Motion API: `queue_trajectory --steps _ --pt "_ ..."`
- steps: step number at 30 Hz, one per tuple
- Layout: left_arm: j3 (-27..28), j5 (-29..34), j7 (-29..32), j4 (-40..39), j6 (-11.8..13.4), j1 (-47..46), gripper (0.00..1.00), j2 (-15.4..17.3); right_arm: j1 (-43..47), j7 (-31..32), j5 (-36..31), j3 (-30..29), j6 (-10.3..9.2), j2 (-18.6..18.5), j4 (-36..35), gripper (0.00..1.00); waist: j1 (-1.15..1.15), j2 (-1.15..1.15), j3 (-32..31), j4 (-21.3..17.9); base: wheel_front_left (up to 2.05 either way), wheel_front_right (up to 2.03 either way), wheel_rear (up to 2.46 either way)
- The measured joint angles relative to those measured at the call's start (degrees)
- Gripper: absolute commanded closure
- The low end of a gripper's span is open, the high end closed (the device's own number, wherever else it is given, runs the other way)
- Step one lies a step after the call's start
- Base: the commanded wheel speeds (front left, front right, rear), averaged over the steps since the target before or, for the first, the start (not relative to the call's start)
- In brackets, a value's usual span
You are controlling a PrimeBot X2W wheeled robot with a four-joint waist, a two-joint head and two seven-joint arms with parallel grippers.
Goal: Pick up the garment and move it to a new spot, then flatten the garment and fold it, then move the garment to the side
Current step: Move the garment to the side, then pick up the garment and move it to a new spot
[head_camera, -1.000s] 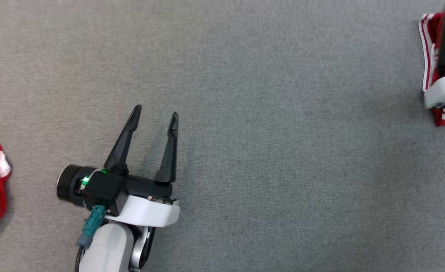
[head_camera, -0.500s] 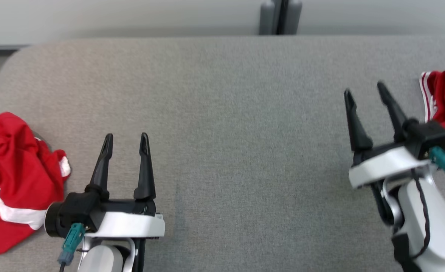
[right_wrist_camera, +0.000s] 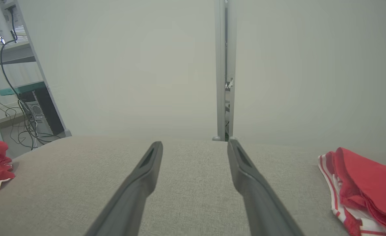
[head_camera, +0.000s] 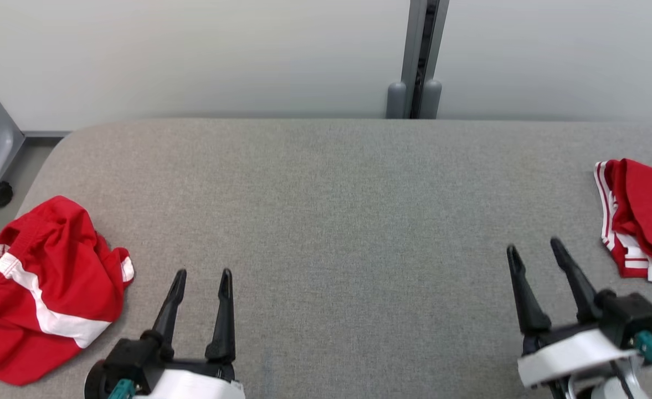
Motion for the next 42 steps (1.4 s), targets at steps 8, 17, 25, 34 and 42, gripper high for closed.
queue_trajectory --steps 8,17,25,34,42 --pt "0.6 0.9 0.0 1.7 -1.1 2.6 0.00 0.0 5.2 0.0 -1.1 -1.8 0.00 1.9 -0.1 0.00 0.00 0.00 -2.3 -0.6 0.00 0.00 0.00" --pt "1.0 1.6 0.0 2.7 -1.1 2.6 0.00 0.0 5.4 0.0 -2.1 -1.7 0.00 2.7 0.0 0.00 0.00 0.00 -2.5 -1.2 0.00 0.00 0.00" --pt "1.1 1.5 0.0 3.0 -1.1 2.6 0.00 0.0 5.4 0.0 -2.2 -1.6 0.00 2.7 -0.1 0.00 0.00 0.00 -2.6 -0.7 0.00 0.00 0.00" --pt "1.3 4.4 0.0 1.8 0.5 2.4 0.00 0.0 5.3 0.0 -1.6 -0.6 0.00 2.7 -0.3 0.00 0.00 0.00 -2.3 1.8 0.00 0.00 0.00" --pt "2.0 6.2 0.0 1.0 1.5 2.4 0.00 0.0 5.3 0.0 -0.9 0.9 0.00 3.0 -0.9 0.00 0.00 0.00 -2.1 6.9 0.00 0.00 0.00"
